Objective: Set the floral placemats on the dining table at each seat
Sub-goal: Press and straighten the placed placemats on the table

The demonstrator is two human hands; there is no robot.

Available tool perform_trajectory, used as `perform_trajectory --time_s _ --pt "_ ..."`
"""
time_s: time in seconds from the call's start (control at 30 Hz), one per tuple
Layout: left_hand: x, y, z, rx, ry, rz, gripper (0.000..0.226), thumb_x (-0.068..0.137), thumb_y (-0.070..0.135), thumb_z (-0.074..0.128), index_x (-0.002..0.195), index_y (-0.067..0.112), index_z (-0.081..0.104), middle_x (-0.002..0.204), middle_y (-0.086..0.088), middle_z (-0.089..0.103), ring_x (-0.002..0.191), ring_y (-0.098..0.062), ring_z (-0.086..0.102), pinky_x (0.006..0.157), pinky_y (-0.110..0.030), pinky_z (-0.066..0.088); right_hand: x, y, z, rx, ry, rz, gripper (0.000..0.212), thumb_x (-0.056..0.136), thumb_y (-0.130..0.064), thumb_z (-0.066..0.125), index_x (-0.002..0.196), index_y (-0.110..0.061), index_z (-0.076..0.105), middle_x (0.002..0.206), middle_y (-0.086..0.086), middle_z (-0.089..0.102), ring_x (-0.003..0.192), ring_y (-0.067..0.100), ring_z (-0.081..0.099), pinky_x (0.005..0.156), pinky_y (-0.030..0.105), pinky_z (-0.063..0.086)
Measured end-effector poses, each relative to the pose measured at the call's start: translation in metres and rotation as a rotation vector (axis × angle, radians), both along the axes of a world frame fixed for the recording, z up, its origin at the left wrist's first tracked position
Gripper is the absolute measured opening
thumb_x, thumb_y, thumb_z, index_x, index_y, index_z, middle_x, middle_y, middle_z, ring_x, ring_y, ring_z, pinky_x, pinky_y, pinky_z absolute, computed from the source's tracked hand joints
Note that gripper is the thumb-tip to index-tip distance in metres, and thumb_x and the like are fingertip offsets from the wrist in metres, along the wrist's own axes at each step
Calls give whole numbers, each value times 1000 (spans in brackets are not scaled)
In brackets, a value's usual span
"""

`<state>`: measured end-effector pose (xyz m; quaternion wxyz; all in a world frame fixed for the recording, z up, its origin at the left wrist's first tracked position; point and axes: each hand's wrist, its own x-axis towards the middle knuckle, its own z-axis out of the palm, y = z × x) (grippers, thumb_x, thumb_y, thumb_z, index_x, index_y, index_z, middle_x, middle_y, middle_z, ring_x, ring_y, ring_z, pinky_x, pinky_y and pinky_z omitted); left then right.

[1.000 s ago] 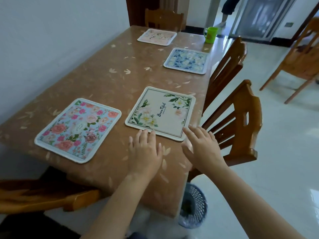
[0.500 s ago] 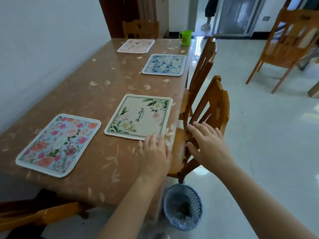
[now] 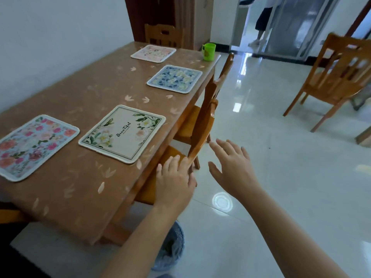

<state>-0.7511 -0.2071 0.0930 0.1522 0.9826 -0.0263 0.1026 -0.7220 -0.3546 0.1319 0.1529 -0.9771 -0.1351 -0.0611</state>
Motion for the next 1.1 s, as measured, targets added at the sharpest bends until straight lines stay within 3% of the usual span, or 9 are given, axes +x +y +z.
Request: perform_trajectory --time_s 0.17,0.57,0.83,1.1 --pt "9 -26 1 31 40 110 48 92 41 34 133 17 40 139 -8 44 130 -25 34 108 -44 24 20 -33 0 -2 -5 75 49 89 -38 46 134 -22 34 143 3 40 133 27 30 110 51 25" --pt "90 -35 1 1 51 285 49 92 42 36 135 19 36 143 -5 38 133 -22 28 109 -43 21 115 -48 -5 -25 1 238 50 90 -37 46 136 -25 30 146 2 35 136 27 24 111 52 23" --pt "190 -11 -11 -102 53 409 47 92 36 41 134 15 38 141 -9 40 131 -25 30 108 -46 24 229 -13 -11 -88 -4 389 51 89 -37 51 135 -24 33 144 4 39 136 29 26 111 55 20" --pt "243 42 -32 -53 78 554 44 91 30 43 131 12 41 137 -11 43 129 -25 32 108 -45 24 312 48 -22 -101 -20 555 50 88 -33 51 134 -25 32 143 2 39 135 27 25 109 51 20"
